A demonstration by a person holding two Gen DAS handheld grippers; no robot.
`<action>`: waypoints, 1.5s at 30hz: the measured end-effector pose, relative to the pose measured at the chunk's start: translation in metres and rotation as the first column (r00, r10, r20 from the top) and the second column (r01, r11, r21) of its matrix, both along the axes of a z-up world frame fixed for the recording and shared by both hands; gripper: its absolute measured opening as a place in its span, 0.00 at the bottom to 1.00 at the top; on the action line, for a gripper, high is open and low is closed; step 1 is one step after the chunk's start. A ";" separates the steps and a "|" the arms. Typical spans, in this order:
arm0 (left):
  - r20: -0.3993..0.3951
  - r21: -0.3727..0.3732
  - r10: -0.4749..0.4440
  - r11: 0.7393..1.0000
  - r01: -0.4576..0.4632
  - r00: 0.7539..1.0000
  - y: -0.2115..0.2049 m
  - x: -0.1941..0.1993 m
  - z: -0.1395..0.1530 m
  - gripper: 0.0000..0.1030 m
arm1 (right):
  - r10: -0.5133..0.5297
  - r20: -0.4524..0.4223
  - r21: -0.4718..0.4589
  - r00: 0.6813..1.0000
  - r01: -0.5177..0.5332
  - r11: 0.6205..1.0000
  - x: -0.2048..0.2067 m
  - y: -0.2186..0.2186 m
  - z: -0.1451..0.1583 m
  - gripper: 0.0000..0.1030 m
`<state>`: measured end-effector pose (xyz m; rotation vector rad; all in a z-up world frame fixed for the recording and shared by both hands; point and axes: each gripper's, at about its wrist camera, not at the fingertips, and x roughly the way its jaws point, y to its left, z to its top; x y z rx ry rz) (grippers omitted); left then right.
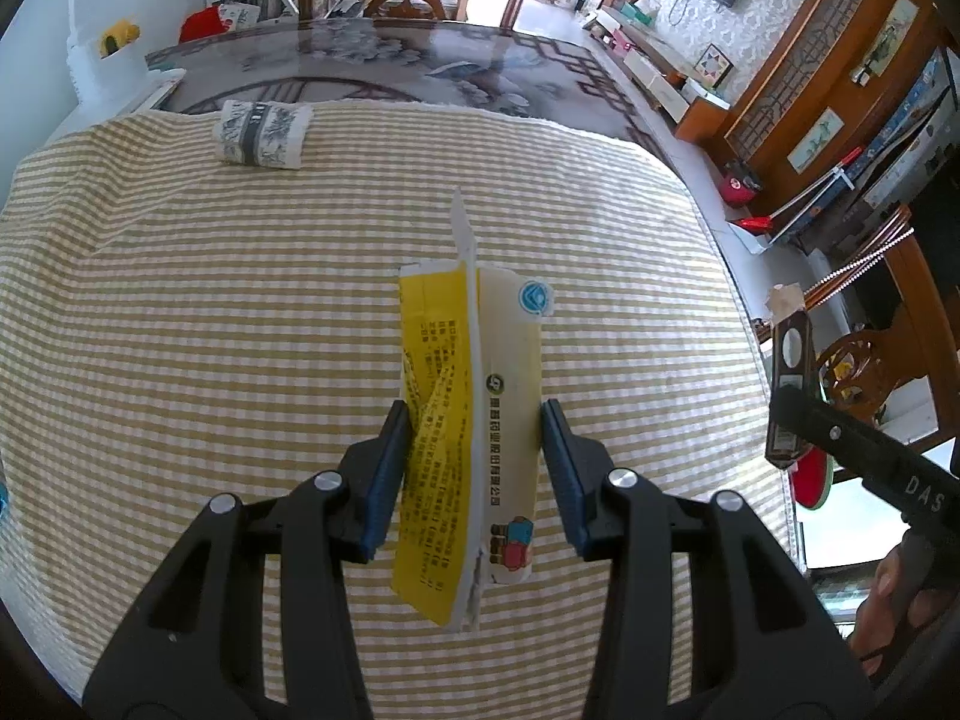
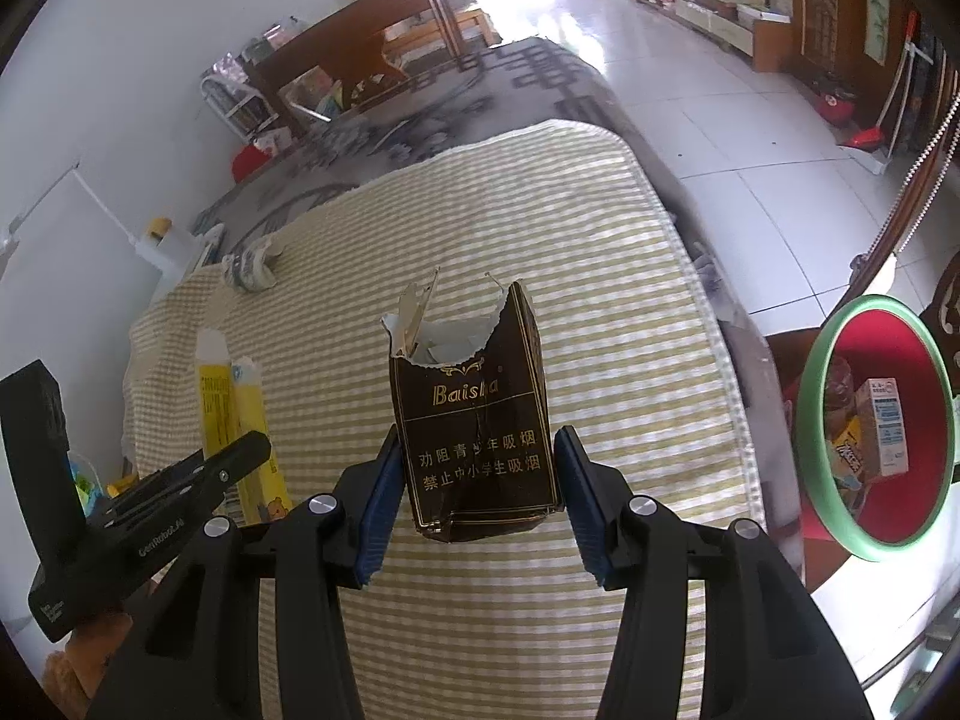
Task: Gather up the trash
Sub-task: 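Lift the Baisha pack and yellow carton and carry them over the red bin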
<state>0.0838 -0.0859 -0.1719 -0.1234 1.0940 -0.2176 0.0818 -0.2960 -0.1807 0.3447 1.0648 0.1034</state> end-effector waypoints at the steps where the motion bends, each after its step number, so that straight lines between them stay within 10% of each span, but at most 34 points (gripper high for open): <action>1: 0.000 0.000 -0.004 1.000 0.004 1.000 -0.002 0.000 0.000 0.41 | -0.004 0.001 0.001 1.000 0.004 1.000 -0.001 -0.002 0.000 0.47; 45: 0.080 -0.001 -0.152 0.988 0.153 0.985 -0.186 -0.014 0.032 0.41 | -0.138 0.085 0.039 0.987 0.135 0.990 -0.040 -0.168 0.031 0.47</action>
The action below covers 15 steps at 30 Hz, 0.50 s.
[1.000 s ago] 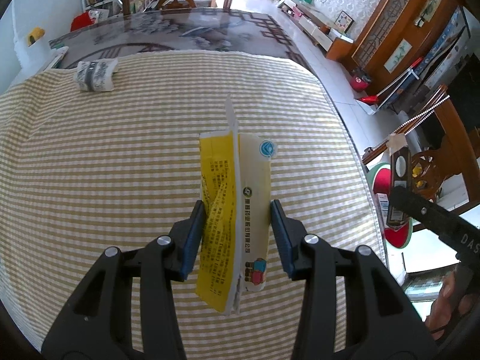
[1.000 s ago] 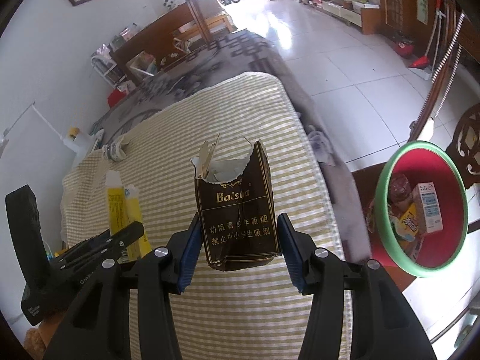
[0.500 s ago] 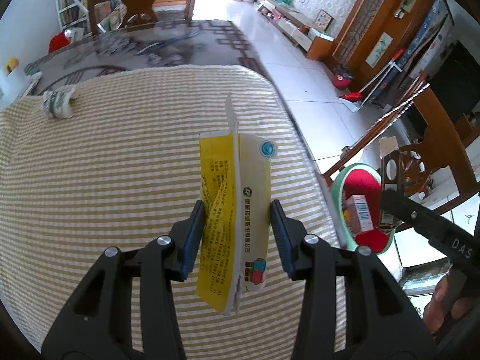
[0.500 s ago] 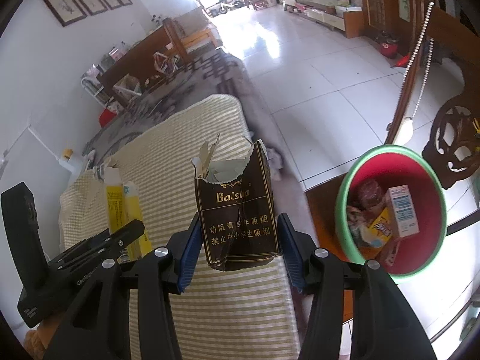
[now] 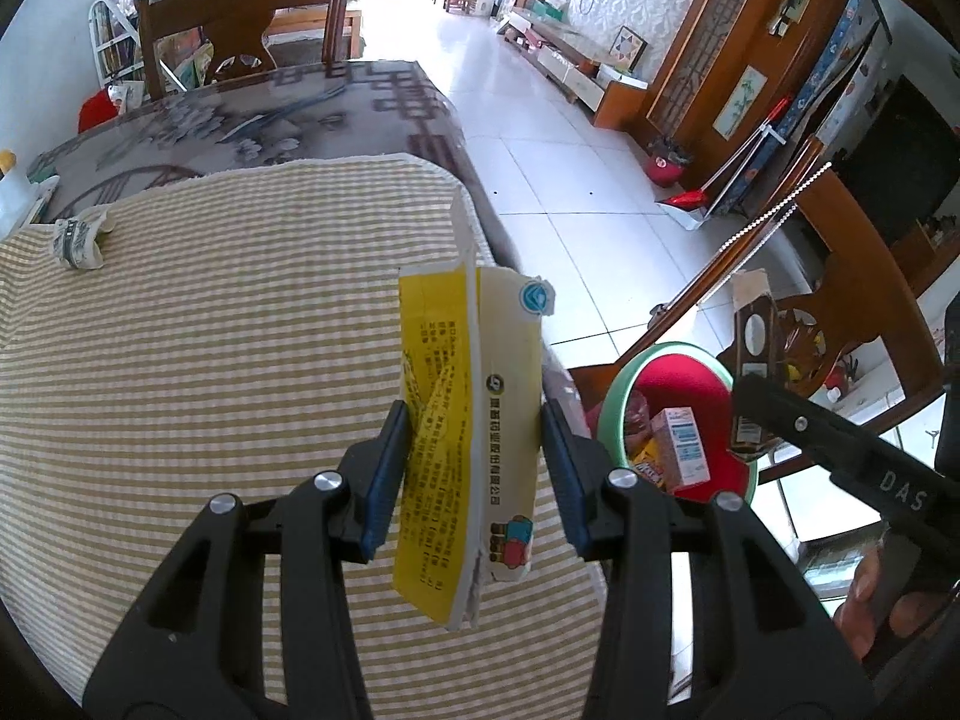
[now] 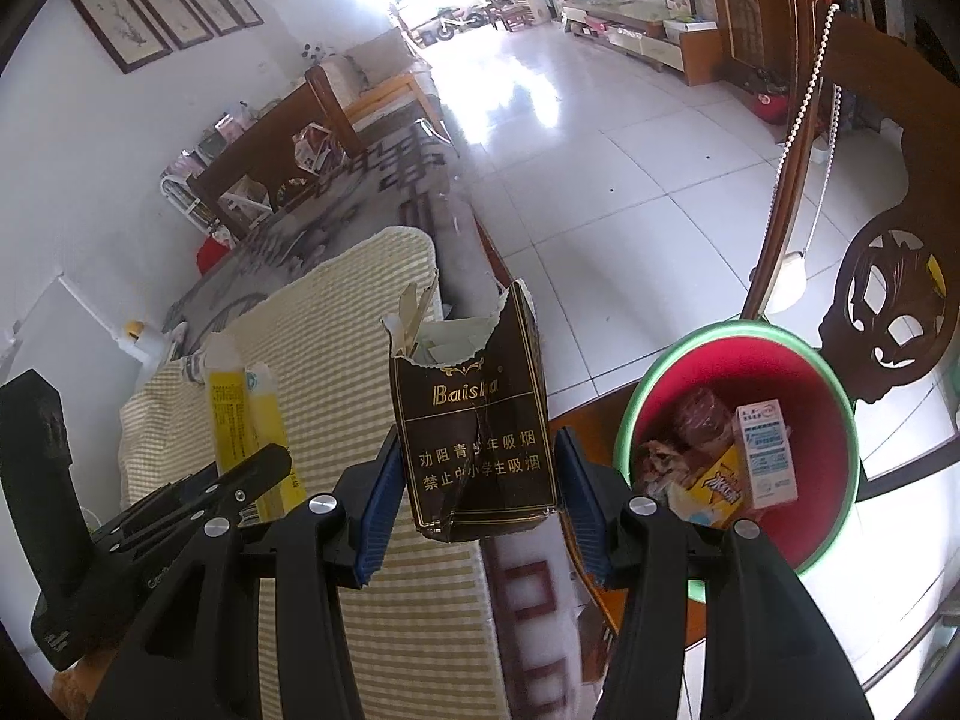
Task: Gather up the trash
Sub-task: 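Lift the Baisha pack and yellow carton and carry them over the red bin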
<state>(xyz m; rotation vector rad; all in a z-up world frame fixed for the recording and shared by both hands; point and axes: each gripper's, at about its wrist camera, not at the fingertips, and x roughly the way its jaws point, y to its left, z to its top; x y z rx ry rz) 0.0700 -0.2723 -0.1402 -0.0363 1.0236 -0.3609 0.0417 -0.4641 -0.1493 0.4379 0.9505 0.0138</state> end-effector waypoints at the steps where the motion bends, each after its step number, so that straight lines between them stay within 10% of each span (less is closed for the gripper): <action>1: 0.002 0.001 0.001 1.000 -0.001 1.000 -0.004 -0.001 0.001 0.41 | 0.001 0.002 0.002 1.000 -0.001 1.000 0.000 -0.004 0.000 0.47; 15: 0.014 0.010 -0.034 0.999 0.034 0.999 -0.053 -0.005 0.005 0.41 | -0.036 0.009 0.019 0.999 0.036 0.999 -0.015 -0.055 0.001 0.47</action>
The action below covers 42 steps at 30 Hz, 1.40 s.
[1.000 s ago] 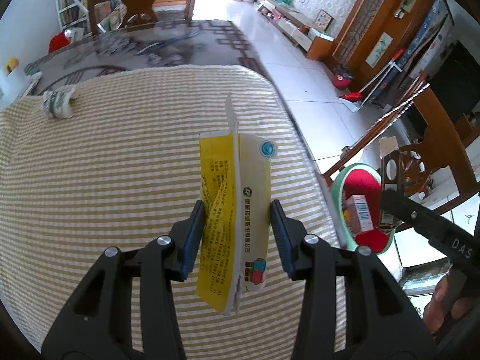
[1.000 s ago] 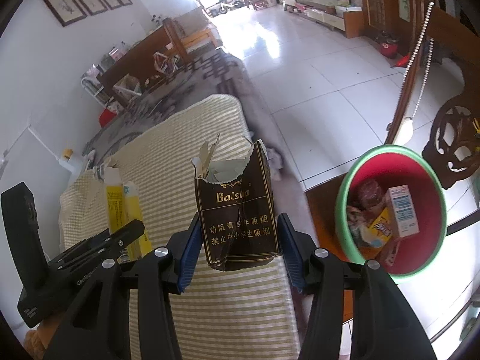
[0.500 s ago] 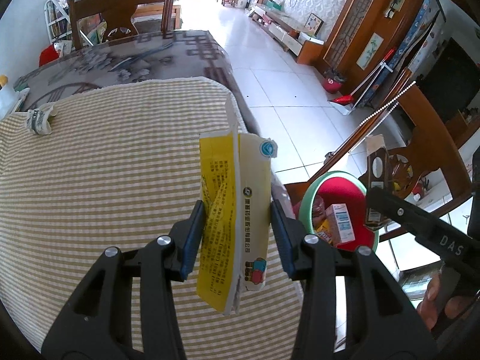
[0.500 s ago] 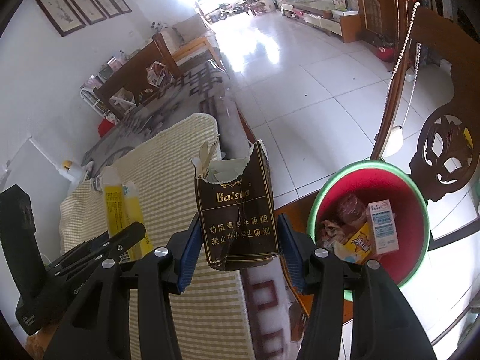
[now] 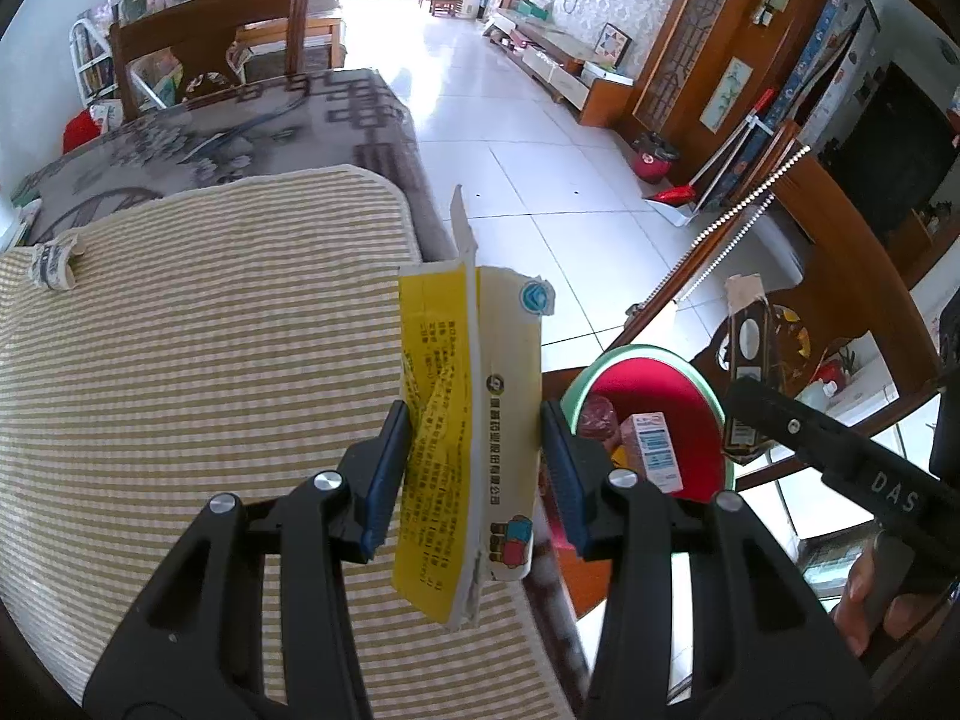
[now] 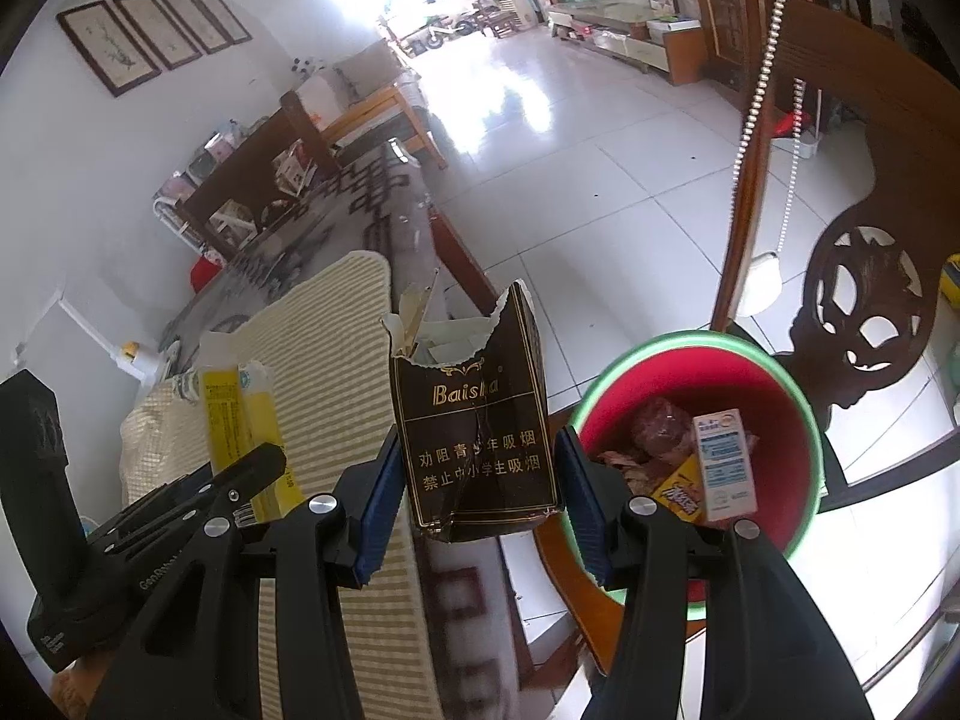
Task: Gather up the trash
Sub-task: 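Lift the Baisha pack and yellow carton and carry them over the red bin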
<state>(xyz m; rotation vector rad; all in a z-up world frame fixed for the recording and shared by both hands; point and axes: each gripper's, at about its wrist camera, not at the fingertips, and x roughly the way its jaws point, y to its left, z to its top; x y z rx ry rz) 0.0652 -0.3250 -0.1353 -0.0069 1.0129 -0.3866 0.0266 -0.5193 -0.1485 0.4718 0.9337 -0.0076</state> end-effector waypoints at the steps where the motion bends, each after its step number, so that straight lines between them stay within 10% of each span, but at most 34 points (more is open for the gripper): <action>1: 0.000 0.001 -0.005 1.000 0.005 1.000 -0.003 -0.001 0.000 0.41 | -0.004 0.000 0.001 1.000 0.004 1.000 -0.001 -0.003 0.000 0.47; 42: -0.071 0.013 -0.235 0.972 0.237 0.969 -0.162 -0.004 -0.027 0.42 | -0.193 -0.039 0.042 0.980 0.195 0.980 -0.050 -0.134 -0.018 0.47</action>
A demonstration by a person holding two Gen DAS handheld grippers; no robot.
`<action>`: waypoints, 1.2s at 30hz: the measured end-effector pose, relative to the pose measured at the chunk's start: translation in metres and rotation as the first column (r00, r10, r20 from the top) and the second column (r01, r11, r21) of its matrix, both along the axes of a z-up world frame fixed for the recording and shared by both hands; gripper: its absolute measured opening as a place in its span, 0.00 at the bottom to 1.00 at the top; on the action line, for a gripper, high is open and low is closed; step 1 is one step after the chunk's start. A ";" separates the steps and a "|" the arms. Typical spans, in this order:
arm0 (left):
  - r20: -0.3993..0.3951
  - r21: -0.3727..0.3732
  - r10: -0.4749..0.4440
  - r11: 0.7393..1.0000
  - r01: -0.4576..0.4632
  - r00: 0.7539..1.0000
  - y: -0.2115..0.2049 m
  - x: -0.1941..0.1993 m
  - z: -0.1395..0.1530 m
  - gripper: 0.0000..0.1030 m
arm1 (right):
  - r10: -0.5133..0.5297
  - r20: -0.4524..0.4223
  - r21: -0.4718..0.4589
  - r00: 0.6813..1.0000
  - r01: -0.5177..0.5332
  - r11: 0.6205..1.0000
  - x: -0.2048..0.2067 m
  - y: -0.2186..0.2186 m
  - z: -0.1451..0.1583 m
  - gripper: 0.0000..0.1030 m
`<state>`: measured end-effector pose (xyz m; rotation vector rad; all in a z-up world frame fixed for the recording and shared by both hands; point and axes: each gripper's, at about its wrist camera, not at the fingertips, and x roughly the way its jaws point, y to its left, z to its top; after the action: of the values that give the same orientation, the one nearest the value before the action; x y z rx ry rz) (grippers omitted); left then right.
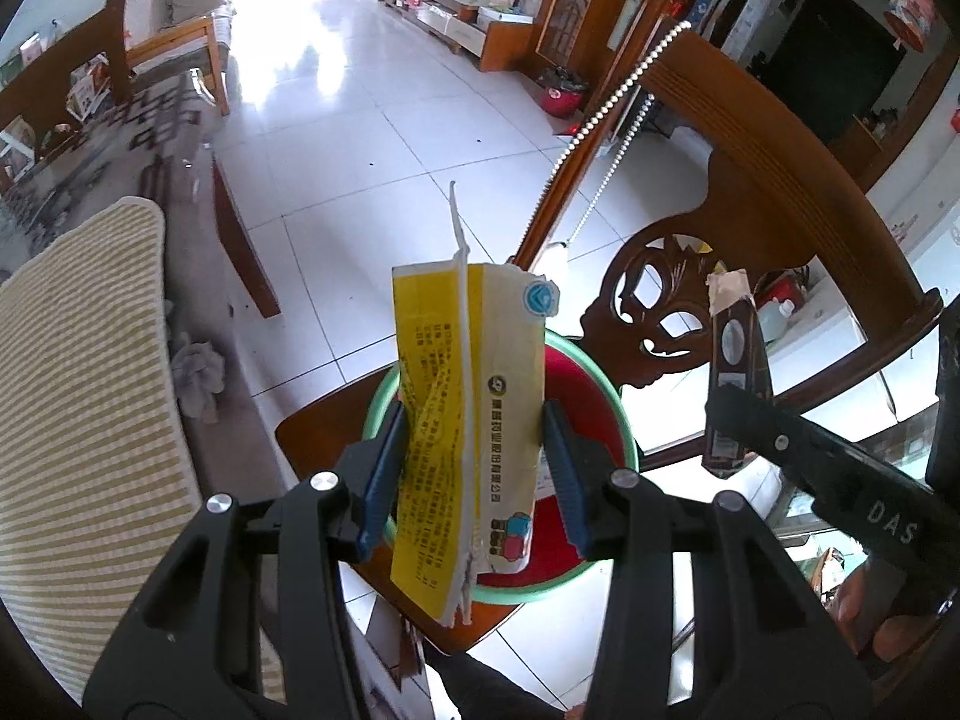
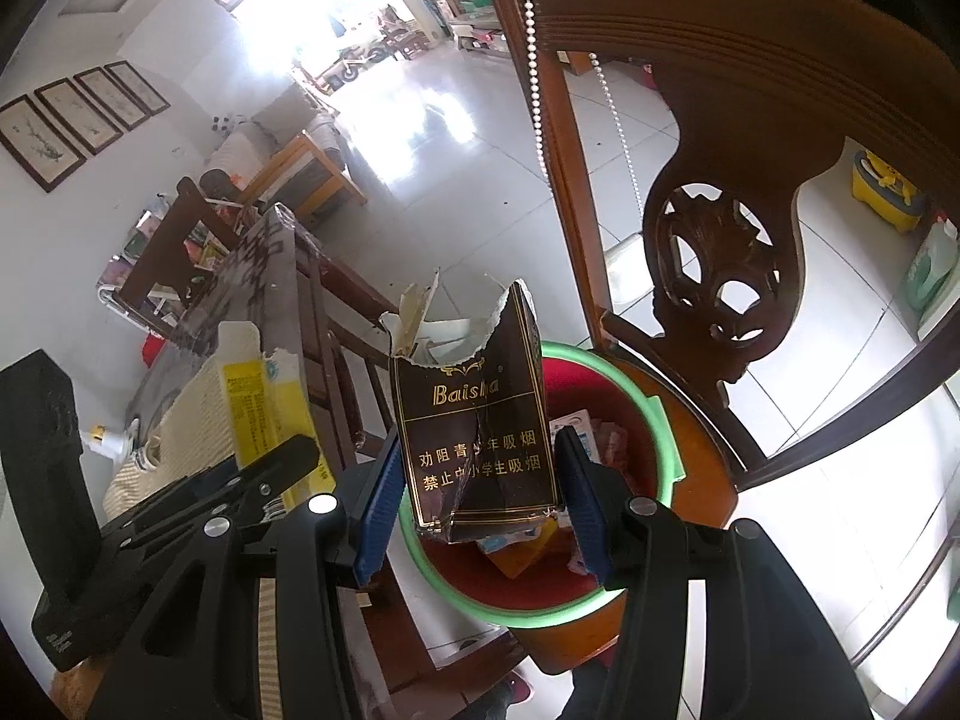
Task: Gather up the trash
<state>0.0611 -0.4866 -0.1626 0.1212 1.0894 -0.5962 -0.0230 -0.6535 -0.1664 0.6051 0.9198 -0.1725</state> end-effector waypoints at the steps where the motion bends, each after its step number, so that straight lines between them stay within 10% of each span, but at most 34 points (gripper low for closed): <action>1: -0.003 0.001 -0.007 1.000 0.007 1.000 -0.003 0.000 -0.001 0.42 | -0.002 -0.003 0.002 1.000 0.002 1.000 -0.001 -0.002 -0.001 0.48; 14: -0.033 0.007 -0.046 0.999 0.046 0.998 -0.021 0.011 -0.010 0.43 | -0.021 -0.026 0.016 0.999 0.022 1.000 0.002 -0.012 -0.006 0.48; 22: -0.019 -0.023 -0.038 0.999 0.038 0.999 -0.018 0.014 -0.006 0.70 | -0.045 -0.029 0.035 0.999 0.046 0.998 0.001 -0.013 -0.009 0.55; 36: 0.011 -0.069 -0.062 0.996 0.062 0.998 0.016 0.004 0.007 0.74 | -0.076 -0.016 0.015 0.997 0.076 0.997 -0.009 0.014 0.000 0.56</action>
<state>0.0650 -0.4707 -0.1558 0.0977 1.0579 -0.6880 -0.0319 -0.6396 -0.1663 0.6547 0.9147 -0.2384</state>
